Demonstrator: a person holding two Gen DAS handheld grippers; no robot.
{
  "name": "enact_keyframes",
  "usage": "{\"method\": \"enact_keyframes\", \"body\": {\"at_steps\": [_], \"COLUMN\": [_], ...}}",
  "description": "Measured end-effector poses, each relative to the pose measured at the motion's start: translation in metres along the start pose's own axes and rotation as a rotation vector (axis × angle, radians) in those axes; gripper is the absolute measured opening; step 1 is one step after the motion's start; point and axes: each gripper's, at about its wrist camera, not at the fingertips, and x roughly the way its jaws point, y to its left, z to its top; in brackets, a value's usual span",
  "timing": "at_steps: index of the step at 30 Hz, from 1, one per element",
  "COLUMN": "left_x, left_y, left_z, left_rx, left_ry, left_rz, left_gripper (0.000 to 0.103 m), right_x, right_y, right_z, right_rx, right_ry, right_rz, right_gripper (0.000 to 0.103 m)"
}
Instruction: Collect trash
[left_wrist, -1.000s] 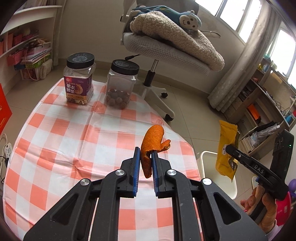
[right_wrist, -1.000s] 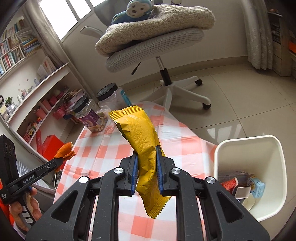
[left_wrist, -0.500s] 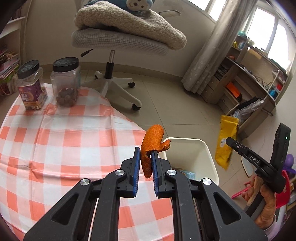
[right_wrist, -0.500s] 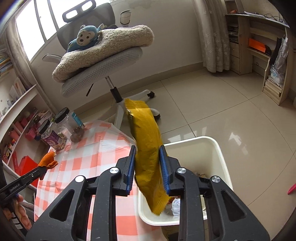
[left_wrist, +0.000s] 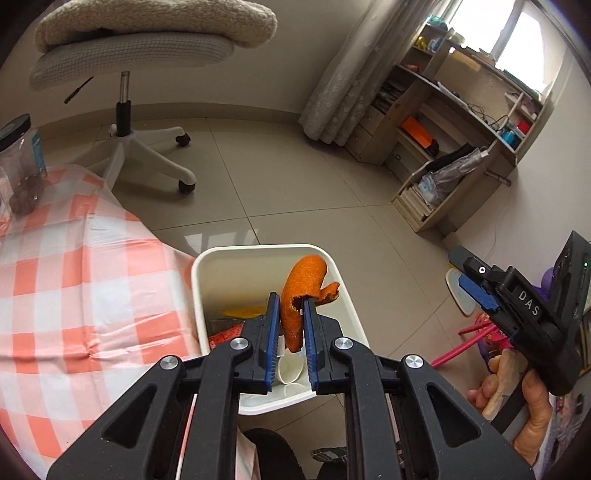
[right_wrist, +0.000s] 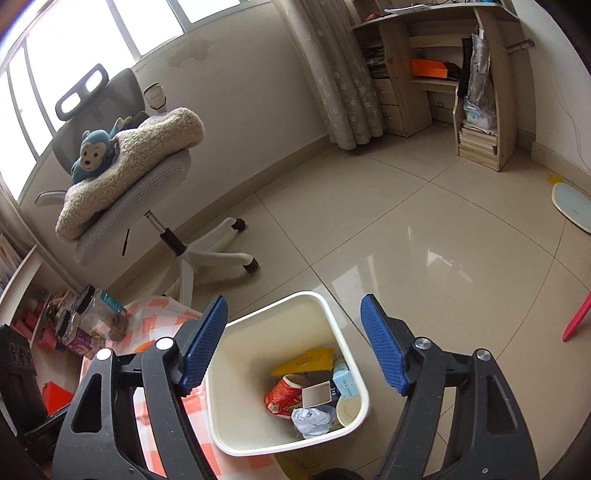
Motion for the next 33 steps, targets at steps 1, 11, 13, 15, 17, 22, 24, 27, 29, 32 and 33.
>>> {"method": "enact_keyframes", "body": {"at_steps": [1,11,13,15,17,22,24,27,29,32,33], "left_x": [0.005,-0.044,-0.071,-0.1,-0.127,-0.174,-0.188,-0.199,-0.204,-0.211,-0.212], "left_y": [-0.006,-0.025,-0.017,-0.009,0.001,0.035,0.053,0.068,0.083,0.108,0.115], "left_z": [0.002,-0.009,-0.016,-0.025,-0.036,-0.055,-0.061,-0.07,-0.075,-0.08,-0.081], "left_rx": [0.003,0.064,0.062,0.062,0.063,0.055,0.036,0.036,0.02,-0.043,-0.062], "left_ry": [0.008,-0.164,-0.258,-0.35,-0.436,-0.488,-0.496,-0.502,-0.502,-0.485,-0.477], "left_rz": [-0.002,0.17,0.241,0.295,0.362,0.465,0.487,0.522,0.531,0.509,0.503], "left_gripper": [0.015,0.089,0.095,0.096,0.096,0.096,0.096,0.096,0.096,0.096,0.096], "right_x": [-0.002,-0.052,-0.065,-0.076,-0.084,-0.098,-0.097,-0.091,-0.087,-0.081,-0.079], "right_y": [-0.002,0.02,0.035,0.05,0.064,0.104,0.12,0.15,0.167,0.186,0.191], "right_z": [0.002,-0.001,-0.011,-0.023,-0.035,-0.066,-0.078,-0.094,-0.105,-0.117,-0.121], "right_rx": [0.001,-0.147,-0.176,-0.2,-0.216,-0.24,-0.26,-0.294,-0.329,-0.359,-0.369], "right_ry": [-0.011,-0.188,-0.227,-0.264,-0.291,-0.283,-0.257,-0.214,-0.203,-0.182,-0.179], "right_rz": [-0.014,-0.173,-0.177,-0.18,-0.178,-0.059,-0.041,-0.056,-0.025,0.013,0.018], "right_gripper": [0.077,0.096,0.096,0.096,0.096,0.096,0.096,0.096,0.096,0.096,0.096]}}
